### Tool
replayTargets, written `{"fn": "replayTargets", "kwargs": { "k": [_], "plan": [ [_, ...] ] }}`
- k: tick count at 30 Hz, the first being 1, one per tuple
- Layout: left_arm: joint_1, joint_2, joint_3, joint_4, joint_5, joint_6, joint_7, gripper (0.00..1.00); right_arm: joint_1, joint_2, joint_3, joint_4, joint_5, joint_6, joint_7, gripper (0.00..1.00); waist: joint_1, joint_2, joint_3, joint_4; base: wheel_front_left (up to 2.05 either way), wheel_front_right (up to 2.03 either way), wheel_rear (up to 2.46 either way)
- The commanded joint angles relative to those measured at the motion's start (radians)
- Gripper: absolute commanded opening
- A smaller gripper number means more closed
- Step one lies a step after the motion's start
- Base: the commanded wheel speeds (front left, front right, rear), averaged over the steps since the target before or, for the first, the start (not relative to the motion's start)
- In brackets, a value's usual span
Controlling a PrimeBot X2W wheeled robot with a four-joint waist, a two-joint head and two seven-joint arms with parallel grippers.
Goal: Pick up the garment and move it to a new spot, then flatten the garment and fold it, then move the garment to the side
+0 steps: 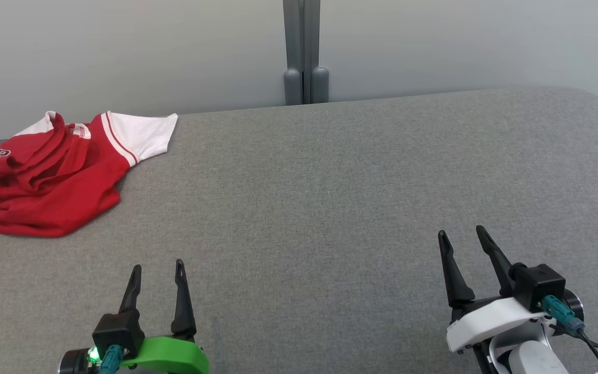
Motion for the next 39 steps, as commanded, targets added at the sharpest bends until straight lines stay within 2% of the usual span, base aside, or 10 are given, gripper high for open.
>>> {"fn": "replayTargets", "kwargs": {
  "k": [1, 26, 31, 39],
  "plan": [
    [0.009, 0.007, 0.005, 0.003, 0.01, 0.004, -0.006, 1.0, -0.011, -0.004, 0.0, 0.002, -0.011, 0.0, -0.006, 1.0, 0.0, 0.0, 0.0, 0.0, 0.0, 0.0, 0.0],
    [-0.001, 0.007, 0.005, 0.033, -0.012, -0.01, -0.004, 1.0, -0.004, -0.004, -0.012, 0.006, -0.017, 0.0, -0.005, 1.0, 0.0, 0.0, -0.006, 0.016, 0.0, 0.0, 0.0],
    [-0.004, 0.006, 0.01, 0.032, -0.002, -0.015, -0.004, 1.0, 0.012, -0.004, -0.013, 0.006, -0.014, 0.0, -0.005, 1.0, 0.0, 0.0, -0.012, 0.08, 0.0, 0.0, 0.0],
    [0.002, 0.007, 0.039, 0.027, 0.024, -0.025, -0.004, 1.0, 0.015, -0.004, -0.023, -0.005, -0.006, 0.0, -0.005, 1.0, 0.0, 0.0, -0.018, 0.254, 0.0, 0.0, 0.0]
  ]
}}
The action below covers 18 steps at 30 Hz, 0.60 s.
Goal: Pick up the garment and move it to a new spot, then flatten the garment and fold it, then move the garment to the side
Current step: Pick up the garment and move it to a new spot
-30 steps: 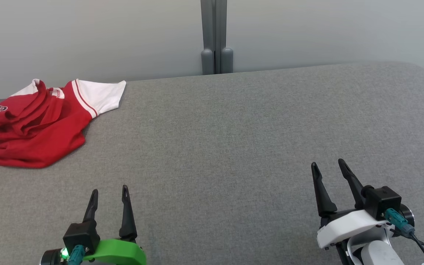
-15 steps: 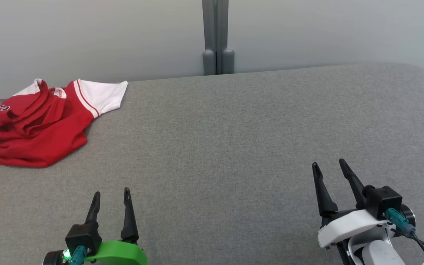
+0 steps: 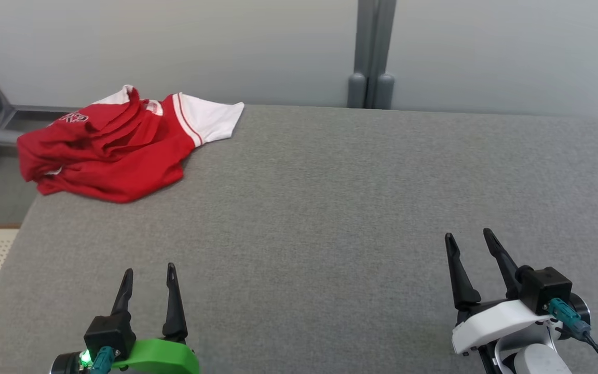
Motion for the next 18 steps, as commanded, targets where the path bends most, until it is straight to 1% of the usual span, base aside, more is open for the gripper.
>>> {"fn": "replayTargets", "kwargs": {
  "k": [1, 7, 11, 13, 18],
  "plan": [
    [0.006, 0.006, 0.011, -0.003, 0.012, -0.003, -0.001, 1.0, 0.005, -0.003, 0.005, -0.003, 0.004, 0.0, -0.004, 1.0, 0.0, 0.0, -0.006, 0.119, 0.0, 0.0, 0.0],
    [0.021, 0.006, 0.039, -0.005, 0.019, -0.008, -0.001, 1.0, 0.007, -0.003, 0.017, 0.0, 0.016, 0.0, -0.003, 1.0, 0.0, 0.0, -0.013, 0.249, 0.0, 0.0, 0.0],
    [0.028, 0.006, 0.054, -0.009, 0.019, -0.012, -0.001, 1.0, 0.001, -0.003, 0.027, 0.004, 0.018, 0.0, -0.003, 1.0, 0.0, 0.0, -0.016, 0.305, 0.0, 0.0, 0.0],
    [0.032, 0.006, 0.063, -0.013, 0.017, -0.013, -0.001, 1.0, -0.004, -0.003, 0.035, 0.006, 0.02, 0.0, -0.003, 1.0, 0.0, 0.0, -0.015, 0.324, 0.0, 0.0, 0.0],
    [0.046, 0.005, 0.085, -0.039, 0.009, -0.005, -0.001, 1.0, -0.029, -0.004, 0.06, 0.015, 0.017, 0.0, -0.003, 1.0, 0.0, 0.0, -0.001, 0.336, 0.0, 0.0, 0.0]
  ]
}}
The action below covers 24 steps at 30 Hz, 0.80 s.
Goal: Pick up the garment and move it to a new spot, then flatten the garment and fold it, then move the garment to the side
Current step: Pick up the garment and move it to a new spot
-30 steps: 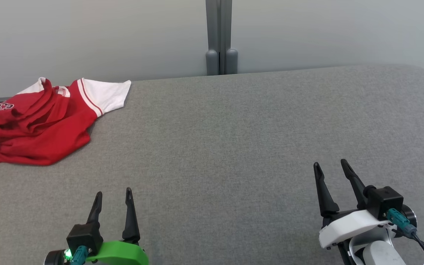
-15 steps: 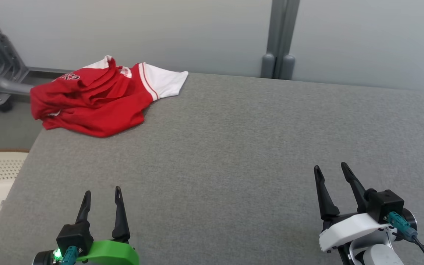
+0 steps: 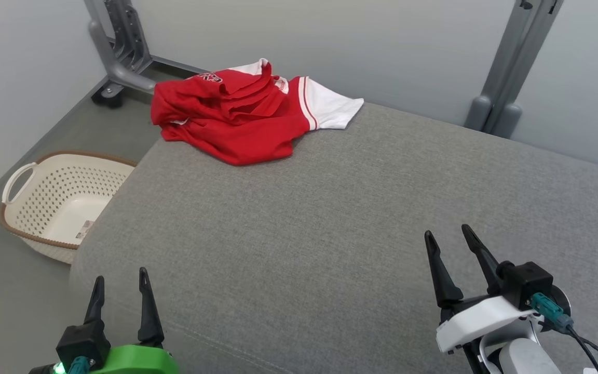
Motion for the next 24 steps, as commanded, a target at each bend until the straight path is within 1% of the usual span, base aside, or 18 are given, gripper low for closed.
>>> {"fn": "replayTargets", "kwargs": {
  "k": [1, 8, 13, 15, 17, 21, 23, 24],
  "plan": [
    [0.017, 0.004, 0.004, -0.008, -0.007, 0.005, -0.001, 1.0, -0.009, -0.004, 0.005, 0.006, -0.001, 0.0, -0.003, 1.0, 0.0, 0.0, 0.009, 0.026, 0.0, 0.0, 0.0],
    [0.032, 0.003, 0.018, -0.026, -0.02, 0.015, -0.001, 1.0, -0.025, -0.004, 0.012, 0.012, -0.006, 0.0, -0.003, 1.0, 0.0, 0.0, 0.019, 0.033, 0.0, 0.0, 0.0],
    [0.019, 0.003, 0.036, -0.028, -0.027, 0.007, -0.001, 1.0, -0.025, -0.004, -0.061, -0.009, -0.039, 0.0, -0.003, 1.0, 0.0, 0.0, 0.05, 0.038, 0.0, 0.0, 0.0],
    [-0.008, 0.009, 0.051, -0.038, -0.017, 0.007, -0.001, 1.0, -0.035, -0.004, -0.084, -0.024, -0.061, 0.0, -0.003, 1.0, 0.0, 0.0, 0.081, 0.025, 0.0, 0.0, 0.0],
    [-0.05, 0.023, 0.072, -0.054, -0.019, -0.001, -0.001, 1.0, -0.047, -0.004, -0.106, -0.039, -0.091, 0.0, -0.003, 1.0, 0.0, 0.0, 0.118, 0.007, 0.0, 0.0, 0.0],
    [-0.168, 0.073, 0.134, -0.098, -0.004, 0.002, -0.001, 1.0, -0.073, -0.004, -0.132, -0.072, -0.14, 0.0, -0.003, 1.0, 0.0, 0.0, 0.207, -0.036, 0.0, 0.0, 0.0],
    [-0.245, 0.109, 0.146, -0.106, 0.01, -0.009, -0.001, 1.0, -0.092, -0.004, -0.136, -0.092, -0.166, 0.0, -0.003, 1.0, 0.0, 0.0, 0.257, -0.059, 0.0, 0.0, 0.0],
    [-0.296, 0.138, 0.149, -0.102, 0.019, -0.015, -0.001, 1.0, -0.104, -0.005, -0.135, -0.104, -0.179, 0.0, -0.003, 1.0, 0.0, 0.0, 0.287, -0.074, 0.0, 0.0, 0.0]
  ]
}}
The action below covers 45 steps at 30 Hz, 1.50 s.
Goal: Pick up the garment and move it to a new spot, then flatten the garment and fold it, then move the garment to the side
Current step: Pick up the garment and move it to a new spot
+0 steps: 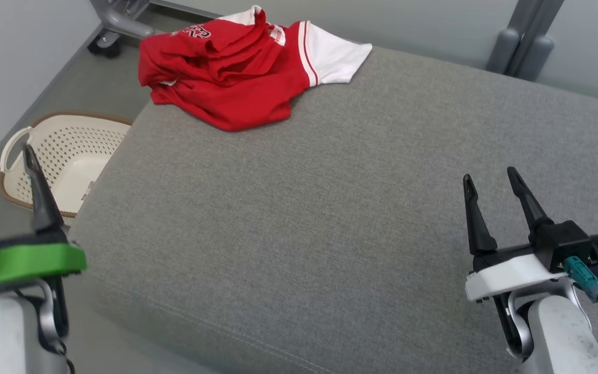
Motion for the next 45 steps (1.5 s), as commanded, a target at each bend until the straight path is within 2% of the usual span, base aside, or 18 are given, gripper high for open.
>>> {"fn": "replayTargets", "kwargs": {
  "k": [1, 5, 10, 14, 17, 21, 27, 34, 35, 36, 37, 39, 40, 45],
  "plan": [
    [-0.081, 0.035, -0.001, 0.007, 0.015, -0.013, 0.0, 1.0, -0.03, -0.005, -0.001, -0.02, -0.018, 0.0, -0.003, 1.0, 0.0, 0.0, 0.143, -0.088, 0.0, 0.0, 0.0],
    [-0.287, 0.119, -0.014, 0.07, 0.031, -0.058, 0.025, 1.0, -0.074, -0.005, 0.0, -0.073, -0.059, 0.0, -0.003, 1.0, 0.0, 0.0, 0.239, -0.137, 0.0, 0.0, 0.0],
    [-0.531, 0.192, -0.039, 0.25, 0.012, -0.123, 0.105, 1.0, -0.112, -0.005, 0.026, -0.183, -0.1, 0.0, -0.003, 1.0, 0.0, 0.0, 0.343, -0.201, 0.0, 0.0, 0.0],
    [-0.673, 0.215, -0.069, 0.387, 0.011, -0.144, 0.137, 1.0, -0.12, -0.005, 0.05, -0.28, -0.113, 0.0, 0.0, 1.0, 0.0, 0.0, 0.408, -0.247, 0.0, 0.0, 0.0],
    [-0.742, 0.209, -0.084, 0.491, -0.004, -0.154, 0.174, 1.0, -0.122, -0.004, 0.064, -0.335, -0.118, 0.0, 0.011, 1.0, 0.0, 0.0, 0.445, -0.279, 0.0, 0.0, 0.0],
    [-0.812, 0.214, -0.14, 0.622, -0.012, -0.178, 0.262, 1.0, -0.108, -0.004, 0.055, -0.397, -0.152, 0.0, 0.019, 1.0, 0.0, 0.0, 0.481, -0.31, 0.0, 0.0, 0.0],
    [-0.863, 0.23, -0.197, 0.758, -0.053, -0.192, 0.372, 1.0, -0.089, -0.004, 0.039, -0.433, -0.162, 0.0, 0.023, 1.0, 0.0, 0.0, 0.513, -0.331, 0.0, 0.0, 0.0],
    [-0.883, 0.249, -0.212, 0.849, -0.088, -0.192, 0.367, 1.0, -0.102, -0.004, 0.047, -0.432, -0.146, 0.0, 0.011, 1.0, 0.0, 0.0, 0.508, -0.341, 0.0, 0.0, 0.0],
    [-0.885, 0.254, -0.212, 0.859, -0.089, -0.191, 0.361, 0.8, -0.104, -0.004, 0.048, -0.428, -0.145, 0.0, 0.01, 1.0, 0.0, 0.0, 0.504, -0.342, 0.0, 0.0, 0.0],
    [-0.886, 0.257, -0.212, 0.867, -0.089, -0.189, 0.355, 0.53, -0.105, -0.004, 0.049, -0.426, -0.144, 0.0, 0.009, 1.0, 0.0, 0.0, 0.5, -0.343, 0.0, 0.0, 0.0],
    [-0.887, 0.26, -0.213, 0.878, -0.087, -0.181, 0.345, 0.36, -0.105, -0.004, 0.049, -0.421, -0.141, 0.0, 0.007, 1.0, 0.0, 0.0, 0.494, -0.344, 0.0, 0.0, 0.0],
    [-0.891, 0.267, -0.21, 0.895, -0.082, -0.16, 0.33, 0.08, -0.106, -0.004, 0.048, -0.414, -0.135, 0.0, 0.006, 1.0, 0.0, 0.0, 0.483, -0.347, 0.0, 0.0, 0.0],
    [-0.896, 0.269, -0.206, 0.901, -0.083, -0.152, 0.32, 0.0, -0.108, -0.004, 0.048, -0.412, -0.133, 0.0, 0.005, 1.0, 0.0, 0.0, 0.478, -0.349, 0.0, 0.0, 0.0],
    [-0.912, 0.285, -0.2, 0.923, -0.076, -0.105, 0.26, 0.0, -0.112, -0.004, 0.054, -0.389, -0.115, 0.0, 0.0, 1.0, 0.0, 0.0, 0.435, -0.358, 0.0, 0.0, 0.0]
  ]
}}
